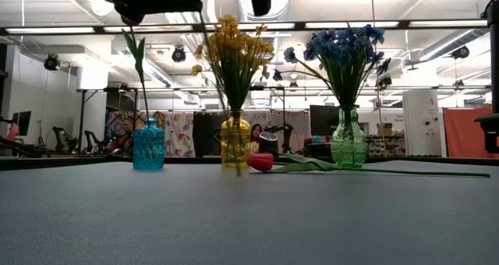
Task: Sort flowers into vase by color
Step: Put the bottom red tulip into the blue vase
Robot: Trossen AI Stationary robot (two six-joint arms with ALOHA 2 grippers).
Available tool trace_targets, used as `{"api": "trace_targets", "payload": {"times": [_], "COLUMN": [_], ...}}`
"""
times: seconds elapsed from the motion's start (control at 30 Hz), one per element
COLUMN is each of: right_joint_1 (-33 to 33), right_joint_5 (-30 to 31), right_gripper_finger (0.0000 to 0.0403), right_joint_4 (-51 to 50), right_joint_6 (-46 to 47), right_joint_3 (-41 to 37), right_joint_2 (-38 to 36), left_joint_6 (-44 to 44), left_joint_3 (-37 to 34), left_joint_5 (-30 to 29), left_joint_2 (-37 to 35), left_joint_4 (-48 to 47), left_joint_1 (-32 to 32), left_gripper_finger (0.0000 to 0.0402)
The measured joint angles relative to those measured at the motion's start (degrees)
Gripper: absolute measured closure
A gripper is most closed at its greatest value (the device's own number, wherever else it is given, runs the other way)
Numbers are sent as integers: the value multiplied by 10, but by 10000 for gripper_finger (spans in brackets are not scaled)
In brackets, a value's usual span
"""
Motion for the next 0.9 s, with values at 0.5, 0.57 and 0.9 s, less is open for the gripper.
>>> {"api": "trace_targets", "payload": {"times": [0.5,0.57,0.9], "right_joint_1": [-53,-75,-178], "right_joint_5": [37,6,-93], "right_gripper_finger": [385,385,385], "right_joint_4": [45,111,360], "right_joint_6": [-104,-128,-121], "right_joint_3": [0,0,0], "right_joint_2": [-84,-77,5], "left_joint_6": [-183,-190,-313], "left_joint_3": [0,0,112], "left_joint_5": [89,89,63], "left_joint_2": [-136,-163,-235], "left_joint_4": [-354,-365,-679], "left_joint_1": [-11,-10,-19], "left_gripper_finger": [153,155,174]}}
